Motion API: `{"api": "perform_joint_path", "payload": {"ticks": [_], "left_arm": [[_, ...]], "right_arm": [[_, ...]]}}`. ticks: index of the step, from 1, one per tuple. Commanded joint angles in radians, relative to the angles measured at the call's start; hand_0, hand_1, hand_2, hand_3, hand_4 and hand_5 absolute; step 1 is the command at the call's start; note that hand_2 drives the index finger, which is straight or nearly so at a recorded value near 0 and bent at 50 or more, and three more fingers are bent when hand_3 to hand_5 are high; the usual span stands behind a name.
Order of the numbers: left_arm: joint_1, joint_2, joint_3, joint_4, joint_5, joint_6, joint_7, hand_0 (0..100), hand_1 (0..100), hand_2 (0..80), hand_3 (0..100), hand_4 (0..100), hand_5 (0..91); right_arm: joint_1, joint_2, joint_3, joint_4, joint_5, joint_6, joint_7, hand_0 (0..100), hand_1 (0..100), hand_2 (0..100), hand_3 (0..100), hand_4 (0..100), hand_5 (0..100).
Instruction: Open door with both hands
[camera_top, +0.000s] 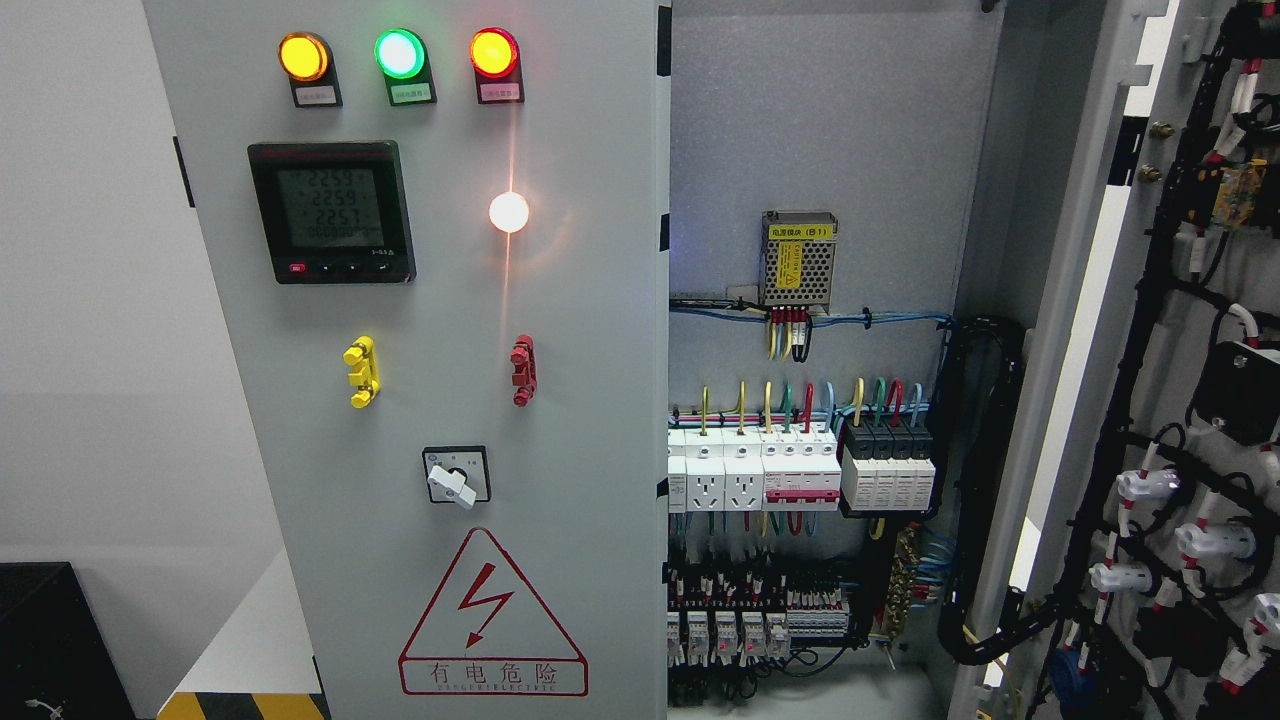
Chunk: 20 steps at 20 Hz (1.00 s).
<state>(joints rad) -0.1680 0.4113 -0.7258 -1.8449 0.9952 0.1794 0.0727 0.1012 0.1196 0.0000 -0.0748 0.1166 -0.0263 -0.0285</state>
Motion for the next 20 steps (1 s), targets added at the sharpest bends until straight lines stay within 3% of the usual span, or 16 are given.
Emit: {"api": "perform_joint_path", "payload": {"ticks": [1, 8, 13, 20], "left_arm": [[0.192, 0.035, 0.060, 0.203, -0.006, -0.003, -0.004, 0, 0, 0.0, 0, 0, 0.0], [0.301, 0.032, 0.111, 0.410, -0.006, -0.005, -0.004, 0, 0, 0.0, 0, 0, 0.0], [0.318, 0.023, 0.130, 0.611, -0.006, -0.005, -0.004, 0, 0, 0.0, 0, 0, 0.0], [0.314, -0.068, 0.146, 0.972, -0.009, -0.005, -0.004, 0, 0, 0.0, 0, 0, 0.0]], "right_arm": [[0.000, 0.000, 0.015, 0.001, 0.000, 0.000, -0.001, 19, 0, 0, 0, 0, 0], [0.000, 0.000, 0.015, 0.001, 0.000, 0.000, -0.001, 19, 0, 0, 0, 0, 0], [0.000, 0.000, 0.017, 0.000, 0.000, 0.000, -0.001, 19, 0, 0, 0, 0, 0], [0.000, 0.000, 0.015, 0.000, 0.000, 0.000, -0.001, 19, 0, 0, 0, 0, 0]]}}
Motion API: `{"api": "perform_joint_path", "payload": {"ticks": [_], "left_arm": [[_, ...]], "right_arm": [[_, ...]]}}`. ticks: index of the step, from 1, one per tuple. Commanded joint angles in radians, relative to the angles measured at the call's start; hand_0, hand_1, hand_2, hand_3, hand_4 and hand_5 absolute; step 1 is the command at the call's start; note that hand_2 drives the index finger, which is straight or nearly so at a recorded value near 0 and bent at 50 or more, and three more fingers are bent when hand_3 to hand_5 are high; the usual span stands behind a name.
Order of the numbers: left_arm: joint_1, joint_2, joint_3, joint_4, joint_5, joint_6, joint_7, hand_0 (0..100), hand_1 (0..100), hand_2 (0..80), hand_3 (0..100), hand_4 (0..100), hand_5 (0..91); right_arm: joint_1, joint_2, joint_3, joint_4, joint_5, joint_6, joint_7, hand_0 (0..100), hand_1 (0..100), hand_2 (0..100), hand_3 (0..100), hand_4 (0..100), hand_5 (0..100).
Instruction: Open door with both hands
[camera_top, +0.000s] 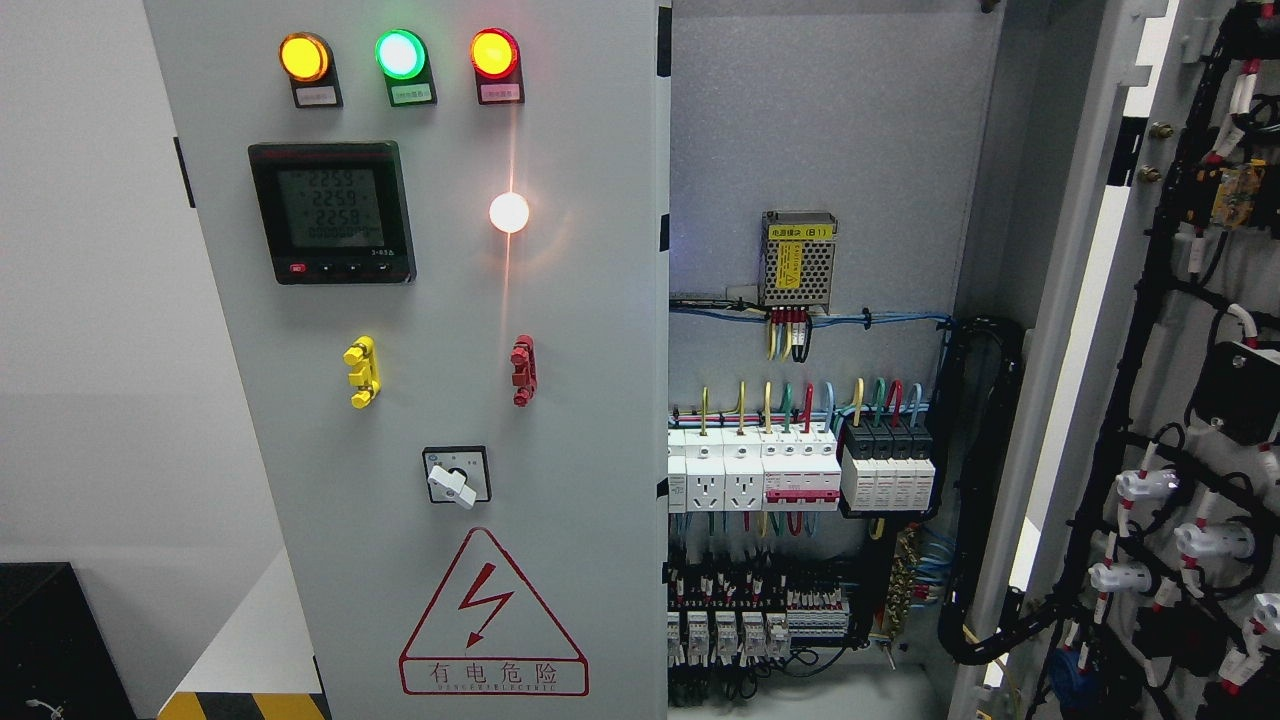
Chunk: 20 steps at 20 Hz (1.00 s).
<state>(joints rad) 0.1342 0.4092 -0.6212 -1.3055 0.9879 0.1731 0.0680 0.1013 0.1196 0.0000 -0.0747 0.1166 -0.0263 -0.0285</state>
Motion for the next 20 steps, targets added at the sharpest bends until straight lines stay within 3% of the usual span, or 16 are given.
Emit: {"api": "perform_joint_path", "payload": {"ticks": [1, 4, 8, 13, 18, 20], "left_arm": [[0.012, -0.069, 0.041, 0.465, -0.002, 0.002, 0.001, 0, 0, 0.0, 0, 0, 0.0], [0.008, -0.101, 0.043, 0.569, -0.020, 0.002, 0.003, 0, 0, 0.0, 0, 0, 0.0], [0.001, -0.156, 0.058, 0.739, -0.109, 0.002, 0.001, 0, 0, 0.0, 0, 0, 0.0], [-0.039, -0.239, 0.064, 0.968, -0.146, -0.039, 0.001, 0, 0, 0.0, 0, 0, 0.0], [-0.039, -0.260, 0.063, 1.009, -0.287, -0.073, -0.002, 0, 0, 0.0, 0, 0, 0.0], [-0.038, -0.282, 0.064, 1.054, -0.308, -0.073, -0.004, 0, 0, 0.0, 0, 0, 0.0]], "right_arm": [[0.000, 0.000, 0.015, 0.001, 0.000, 0.000, -0.001, 19, 0, 0, 0, 0, 0], [0.000, 0.000, 0.015, 0.001, 0.000, 0.000, -0.001, 19, 0, 0, 0, 0, 0], [0.000, 0.000, 0.015, 0.000, 0.000, 0.000, -0.001, 19, 0, 0, 0, 0, 0], [0.000, 0.000, 0.017, 0.000, 0.000, 0.000, -0.001, 19, 0, 0, 0, 0, 0], [0.000, 0.000, 0.015, 0.000, 0.000, 0.000, -0.001, 19, 0, 0, 0, 0, 0], [0.000, 0.000, 0.015, 0.000, 0.000, 0.000, -0.001, 19, 0, 0, 0, 0, 0]]}}
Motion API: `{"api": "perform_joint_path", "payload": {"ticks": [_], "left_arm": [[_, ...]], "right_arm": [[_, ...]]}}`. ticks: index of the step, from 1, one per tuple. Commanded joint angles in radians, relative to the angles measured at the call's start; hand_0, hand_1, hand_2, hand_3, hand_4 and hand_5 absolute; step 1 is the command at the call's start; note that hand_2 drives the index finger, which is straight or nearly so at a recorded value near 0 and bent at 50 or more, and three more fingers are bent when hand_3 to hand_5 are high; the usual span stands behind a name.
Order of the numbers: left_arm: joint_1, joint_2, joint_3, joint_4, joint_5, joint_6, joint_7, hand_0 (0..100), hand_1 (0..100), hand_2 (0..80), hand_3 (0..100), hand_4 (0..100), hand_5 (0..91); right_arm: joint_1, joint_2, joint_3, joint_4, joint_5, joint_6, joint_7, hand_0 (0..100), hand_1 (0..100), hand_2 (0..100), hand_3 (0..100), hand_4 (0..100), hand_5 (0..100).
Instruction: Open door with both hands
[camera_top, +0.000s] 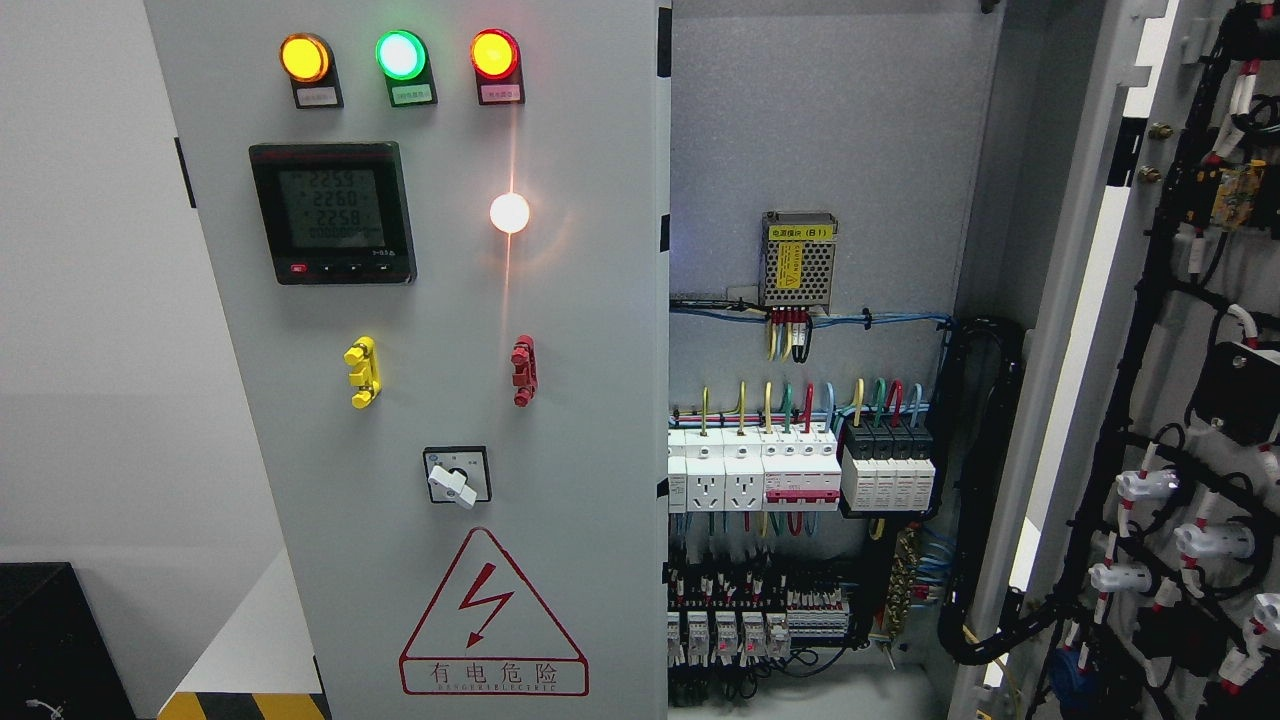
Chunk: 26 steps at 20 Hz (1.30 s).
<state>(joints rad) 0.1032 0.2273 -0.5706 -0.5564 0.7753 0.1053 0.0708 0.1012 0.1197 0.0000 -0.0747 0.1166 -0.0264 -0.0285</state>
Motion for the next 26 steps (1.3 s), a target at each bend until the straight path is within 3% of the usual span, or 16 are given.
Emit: {"api": "perform_joint_path", "payload": {"ticks": [1, 3, 7, 17, 20, 26], "left_arm": [[-0.007, -0.109, 0.014, 0.337, -0.096, -0.006, -0.006, 0, 0, 0.0, 0, 0, 0.0], [-0.008, -0.124, 0.011, 0.377, -0.108, -0.009, -0.006, 0, 0, 0.0, 0, 0, 0.0], [-0.007, -0.155, 0.015, 0.400, -0.198, -0.010, -0.006, 0, 0, 0.0, 0, 0, 0.0], [-0.008, -0.189, 0.054, 0.486, -0.237, -0.072, -0.003, 0, 0, 0.0, 0, 0, 0.0], [-0.008, -0.189, 0.057, 0.486, -0.237, -0.085, -0.005, 0, 0, 0.0, 0, 0, 0.0], [-0.010, -0.187, 0.058, 0.484, -0.257, -0.090, -0.006, 0, 0, 0.0, 0, 0, 0.0]], "right_arm": [[0.000, 0.000, 0.015, 0.000, 0.000, 0.000, -0.001, 19, 0, 0, 0, 0, 0], [0.000, 0.000, 0.017, 0.000, 0.000, 0.000, -0.001, 19, 0, 0, 0, 0, 0], [0.000, 0.000, 0.015, 0.001, 0.000, 0.000, -0.001, 19, 0, 0, 0, 0, 0], [0.008, 0.000, 0.015, -0.014, -0.002, -0.001, -0.001, 19, 0, 0, 0, 0, 0], [0.038, 0.000, 0.017, -0.129, -0.002, -0.001, -0.001, 19, 0, 0, 0, 0, 0], [0.150, -0.015, 0.026, -0.520, -0.002, -0.004, -0.001, 19, 0, 0, 0, 0, 0]]}}
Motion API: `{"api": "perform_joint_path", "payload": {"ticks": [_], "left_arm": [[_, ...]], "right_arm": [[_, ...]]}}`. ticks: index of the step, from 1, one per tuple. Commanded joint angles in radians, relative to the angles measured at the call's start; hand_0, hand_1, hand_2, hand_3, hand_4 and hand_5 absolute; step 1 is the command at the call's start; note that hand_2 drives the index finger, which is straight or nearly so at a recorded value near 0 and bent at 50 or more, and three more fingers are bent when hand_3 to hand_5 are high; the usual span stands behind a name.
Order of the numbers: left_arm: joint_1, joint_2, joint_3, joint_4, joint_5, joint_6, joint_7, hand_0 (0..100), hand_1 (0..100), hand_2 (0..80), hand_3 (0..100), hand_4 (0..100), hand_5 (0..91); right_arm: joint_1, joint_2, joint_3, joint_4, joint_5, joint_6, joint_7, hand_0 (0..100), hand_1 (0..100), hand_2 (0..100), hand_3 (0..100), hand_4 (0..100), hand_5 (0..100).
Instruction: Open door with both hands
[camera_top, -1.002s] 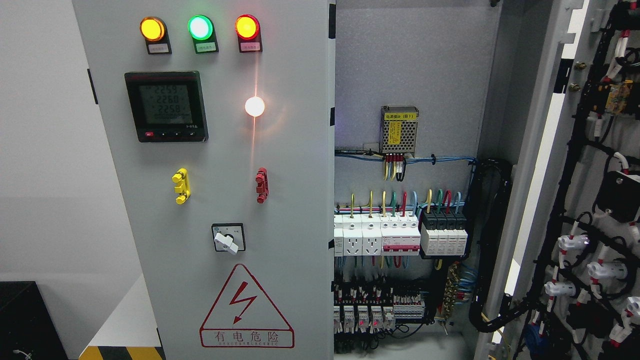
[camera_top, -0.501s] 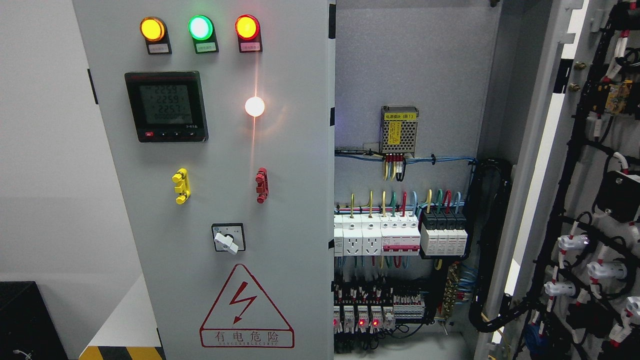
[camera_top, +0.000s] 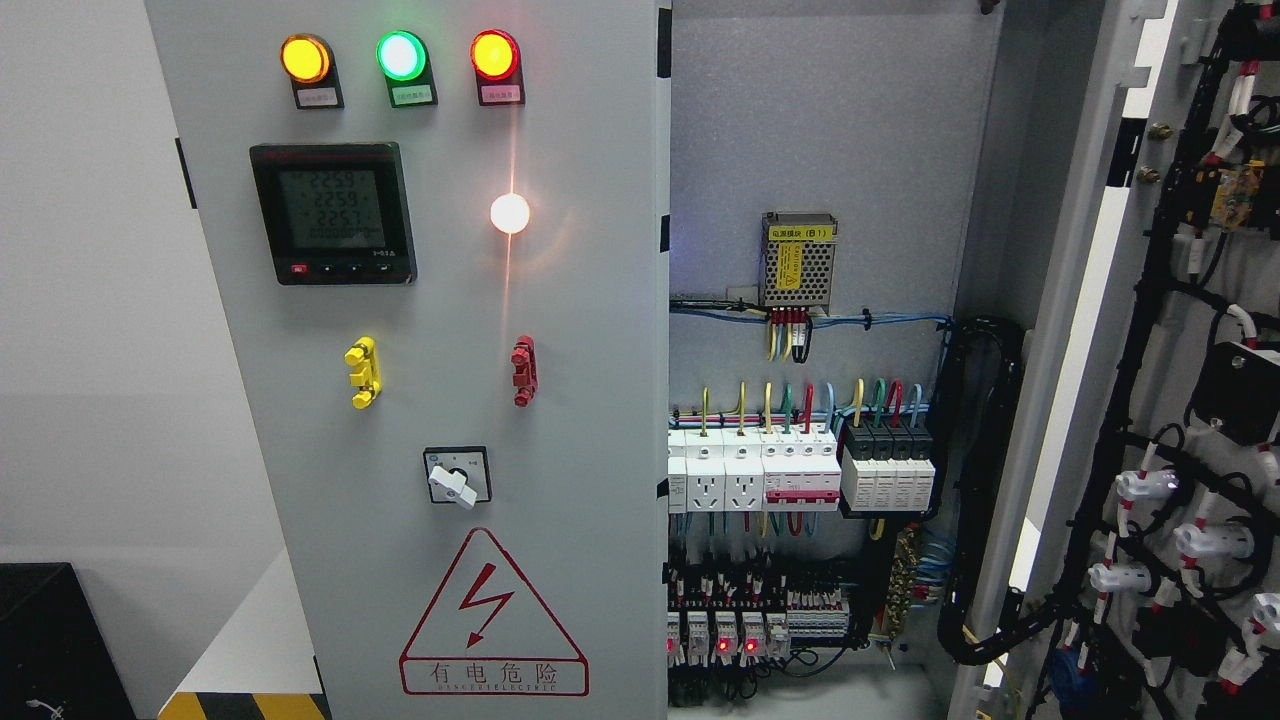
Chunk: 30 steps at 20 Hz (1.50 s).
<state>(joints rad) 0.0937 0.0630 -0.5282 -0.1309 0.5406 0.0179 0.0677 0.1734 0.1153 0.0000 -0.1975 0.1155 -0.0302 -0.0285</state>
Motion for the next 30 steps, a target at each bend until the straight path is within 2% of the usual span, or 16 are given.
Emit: {"api": "perform_joint_path", "payload": {"ticks": [1, 3, 6, 8, 15, 21, 25, 30], "left_arm": [[0.000, -0.023, 0.016, 0.057, -0.034, -0.003, -0.003, 0, 0, 0.0, 0, 0, 0.0], [-0.002, -0.025, 0.016, 0.056, -0.036, -0.003, -0.003, 0, 0, 0.0, 0, 0, 0.0], [-0.002, -0.026, 0.016, 0.053, -0.041, -0.003, -0.003, 0, 0, 0.0, 0, 0, 0.0], [-0.002, -0.029, 0.023, 0.053, -0.063, -0.003, -0.003, 0, 0, 0.0, 0, 0, 0.0], [-0.014, -0.037, 0.206, 0.053, -0.249, -0.003, -0.003, 0, 0, 0.0, 0, 0, 0.0], [-0.014, -0.055, 0.315, 0.054, -0.366, -0.003, -0.003, 0, 0, 0.0, 0, 0, 0.0], [-0.014, -0.064, 0.390, 0.054, -0.436, -0.002, -0.003, 0, 0, 0.0, 0, 0, 0.0], [-0.014, -0.068, 0.392, 0.050, -0.438, -0.003, -0.003, 0, 0, 0.0, 0, 0, 0.0]], "right_arm": [[0.101, -0.011, 0.025, -0.461, 0.000, 0.000, -0.001, 19, 0, 0, 0, 0, 0], [0.147, -0.011, 0.026, -0.571, 0.000, 0.000, -0.001, 19, 0, 0, 0, 0, 0], [0.175, -0.008, 0.029, -0.678, 0.000, 0.000, -0.001, 19, 0, 0, 0, 0, 0], [0.204, -0.009, 0.038, -0.759, 0.000, -0.002, -0.001, 19, 0, 0, 0, 0, 0], [0.278, -0.016, 0.182, -1.054, 0.000, -0.002, -0.001, 19, 0, 0, 0, 0, 0], [0.304, -0.057, 0.276, -1.241, 0.000, -0.013, -0.001, 19, 0, 0, 0, 0, 0], [0.305, -0.057, 0.301, -1.364, 0.000, -0.111, -0.002, 19, 0, 0, 0, 0, 0], [0.317, -0.055, 0.327, -1.493, 0.000, -0.295, -0.004, 19, 0, 0, 0, 0, 0]]}}
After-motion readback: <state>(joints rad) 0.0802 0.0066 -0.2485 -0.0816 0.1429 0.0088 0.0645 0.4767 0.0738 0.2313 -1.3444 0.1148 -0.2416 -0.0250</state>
